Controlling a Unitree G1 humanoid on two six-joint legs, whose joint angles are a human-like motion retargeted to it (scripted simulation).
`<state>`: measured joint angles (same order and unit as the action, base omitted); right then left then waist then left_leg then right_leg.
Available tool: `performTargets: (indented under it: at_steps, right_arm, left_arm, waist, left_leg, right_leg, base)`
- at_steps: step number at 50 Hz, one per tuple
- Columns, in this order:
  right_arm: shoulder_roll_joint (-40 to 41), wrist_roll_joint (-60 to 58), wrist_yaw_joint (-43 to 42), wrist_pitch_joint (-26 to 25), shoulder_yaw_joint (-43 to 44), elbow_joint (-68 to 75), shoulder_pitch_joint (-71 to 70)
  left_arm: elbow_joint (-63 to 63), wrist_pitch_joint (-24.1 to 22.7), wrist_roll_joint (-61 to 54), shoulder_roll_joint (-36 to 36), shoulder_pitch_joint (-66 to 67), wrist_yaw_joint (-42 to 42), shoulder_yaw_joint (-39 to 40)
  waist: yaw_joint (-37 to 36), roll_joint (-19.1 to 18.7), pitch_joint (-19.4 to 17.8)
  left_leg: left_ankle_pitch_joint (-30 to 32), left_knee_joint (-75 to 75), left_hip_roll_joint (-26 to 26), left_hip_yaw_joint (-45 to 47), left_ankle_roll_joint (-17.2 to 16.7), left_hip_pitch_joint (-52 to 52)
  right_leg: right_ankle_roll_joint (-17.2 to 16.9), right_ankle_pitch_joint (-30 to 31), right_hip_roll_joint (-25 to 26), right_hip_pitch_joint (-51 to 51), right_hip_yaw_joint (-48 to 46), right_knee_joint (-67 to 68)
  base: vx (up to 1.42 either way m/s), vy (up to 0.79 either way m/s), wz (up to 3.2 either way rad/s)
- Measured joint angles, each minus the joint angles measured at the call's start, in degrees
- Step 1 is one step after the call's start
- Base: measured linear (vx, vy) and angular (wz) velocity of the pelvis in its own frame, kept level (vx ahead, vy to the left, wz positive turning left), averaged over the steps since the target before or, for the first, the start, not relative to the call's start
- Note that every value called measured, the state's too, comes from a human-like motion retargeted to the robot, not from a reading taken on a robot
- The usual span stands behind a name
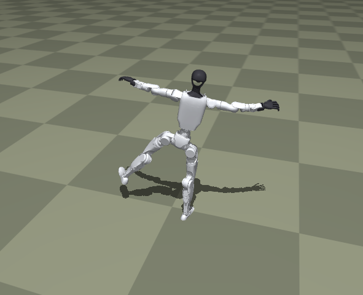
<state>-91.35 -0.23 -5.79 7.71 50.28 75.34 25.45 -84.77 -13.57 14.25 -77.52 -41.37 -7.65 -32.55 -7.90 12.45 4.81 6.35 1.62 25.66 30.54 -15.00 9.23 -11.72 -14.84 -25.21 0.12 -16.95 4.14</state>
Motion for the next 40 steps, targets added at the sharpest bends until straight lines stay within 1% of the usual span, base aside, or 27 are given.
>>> performTargets:
  at_steps: [4, 5, 8, 10, 12, 16, 19, 22, 24, 28, 31, 35, 40]
  right_arm:
    - [5.6, 1.1, -0.8, -0.5, -9.6, -2.1, -8.8]
    - [7.3, 1.3, -1.2, -0.8, -12.2, -2.8, -11.3]
    - [13.3, 1.7, -2.7, -0.6, -19.8, -5.5, -17.1]
    - [17.7, 1.7, -3.1, 0.3, -24.5, -7.9, -19.7]
    - [22.7, 2.0, -4.0, 0.1, -27.5, -11.1, -20.3]
    - [33.8, 2.5, -4.4, 1.0, -32.8, -17.4, -20.0]
    - [42.9, 3.4, -4.4, 2.0, -37.1, -20.0, -20.1]
    - [52.4, 4.9, -3.8, 4.0, -41.8, -19.2, -20.7]
    - [58.2, 6.2, -3.2, 4.4, -44.6, -17.1, -21.2]
    - [68.3, 9.1, -1.5, 3.7, -49.3, -11.7, -21.8]
    - [74.5, 12.6, -2.4, 3.2, -52.2, -8.4, -22.3]
    - [81.2, 19.6, -7.9, 4.2, -55.8, -7.1, -22.3]
    - [86.7, 25.7, -14.4, 6.6, -61.4, -8.7, -22.1]
  left_arm:
    - [4.9, 1.0, -0.9, 3.7, 6.9, 0.5, 5.4]
    - [6.3, 1.2, -1.4, 4.6, 8.9, 0.4, 6.9]
    - [11.2, 1.5, -2.5, 8.5, 16.5, 0.6, 12.4]
    - [14.3, 1.1, -2.9, 11.7, 21.8, 1.1, 16.4]
    - [18.0, 1.9, -4.5, 15.8, 26.5, 0.7, 19.5]
    - [22.5, 2.0, -6.7, 25.0, 33.1, 0.7, 22.5]
    - [23.0, 1.4, -7.6, 32.4, 36.2, 0.8, 22.0]
    - [19.9, -0.7, -7.0, 40.1, 37.5, 1.7, 19.5]
    - [17.1, -1.0, -7.5, 45.5, 37.8, 2.4, 17.5]
    - [11.4, 0.0, -10.3, 55.8, 37.6, 4.4, 15.6]
    - [8.7, 1.3, -14.3, 61.9, 36.8, 4.0, 15.9]
    - [10.0, 1.8, -19.2, 66.3, 36.8, 0.0, 14.2]
    - [15.7, 1.4, -19.8, 65.5, 37.7, -6.8, 8.9]
  waist:
    - [-0.9, -2.1, 0.1]
    - [-0.8, -2.4, -0.3]
    - [-0.3, -4.2, 0.1]
    - [0.5, -5.6, 0.0]
    - [0.7, -6.3, 0.4]
    - [1.1, -7.2, 0.1]
    - [1.6, -7.1, -0.3]
    - [2.6, -6.6, -0.7]
    - [3.0, -6.4, -0.7]
    - [3.8, -6.4, -1.1]
    - [4.2, -6.4, -1.9]
    - [5.0, -5.9, -3.0]
    - [4.4, -5.1, -4.9]
  left_leg:
    - [-0.3, 0.4, -5.4, 0.3, 1.9, -2.5]
    - [-0.5, 0.5, -7.0, 0.2, 2.4, -3.4]
    - [-0.5, 0.7, -10.6, -0.1, 3.5, -4.6]
    - [-1.8, 3.2, -11.7, -0.7, 4.0, -4.7]
    - [-0.5, 1.1, -14.1, -1.4, 4.4, -5.6]
    - [-0.6, 1.1, -16.0, -2.9, 5.3, -6.7]
    - [-2.2, 2.0, -16.2, -3.4, 6.1, -7.2]
    - [-7.1, 5.7, -15.1, -2.5, 7.3, -7.0]
    - [-9.7, 6.1, -15.0, -1.7, 7.8, -7.3]
    - [-14.0, 6.0, -15.3, -0.8, 8.1, -8.2]
    - [-16.0, 5.8, -15.9, -0.6, 8.2, -8.6]
    - [-17.5, 6.0, -17.1, -1.3, 8.0, -7.7]
    - [-19.2, 7.2, -18.5, -1.6, 8.0, -7.2]
  right_leg:
    - [0.9, -1.0, 3.9, 0.5, 0.7, 0.0]
    - [1.2, -1.4, 4.6, 1.2, 0.6, 0.1]
    - [1.6, -1.7, 7.3, 1.6, 0.9, 0.2]
    - [1.5, -2.8, 8.9, 1.5, 0.6, 2.6]
    - [2.0, -2.1, 10.4, 2.0, 1.2, 0.6]
    - [2.3, -2.2, 12.4, 2.7, 1.9, 0.6]
    - [2.1, -2.5, 13.2, 3.0, 2.5, 1.1]
    - [0.6, -3.7, 13.2, 2.4, 2.5, 4.2]
    - [0.3, -3.7, 13.1, 2.5, 2.9, 3.9]
    - [-0.2, -3.3, 12.7, 2.7, 3.3, 3.3]
    - [-0.1, -2.8, 12.1, 2.8, 3.2, 3.2]
    - [0.8, -2.0, 10.8, 2.2, 2.2, 3.8]
    - [2.2, -0.9, 9.1, 1.5, 2.1, 5.2]
  base:
    - [0.02, 0.06, -0.30]
    - [0.04, 0.08, -0.21]
    - [0.03, 0.10, -0.18]
    - [0.04, 0.11, -0.14]
    - [0.02, 0.13, -0.20]
    - [0.04, 0.15, -0.27]
    - [0.05, 0.18, -0.31]
    - [0.07, 0.22, -0.26]
    - [0.06, 0.27, -0.25]
    - [0.05, 0.31, -0.17]
    - [0.03, 0.32, -0.06]
    - [0.01, 0.32, 0.14]
    - [0.03, 0.28, 0.00]
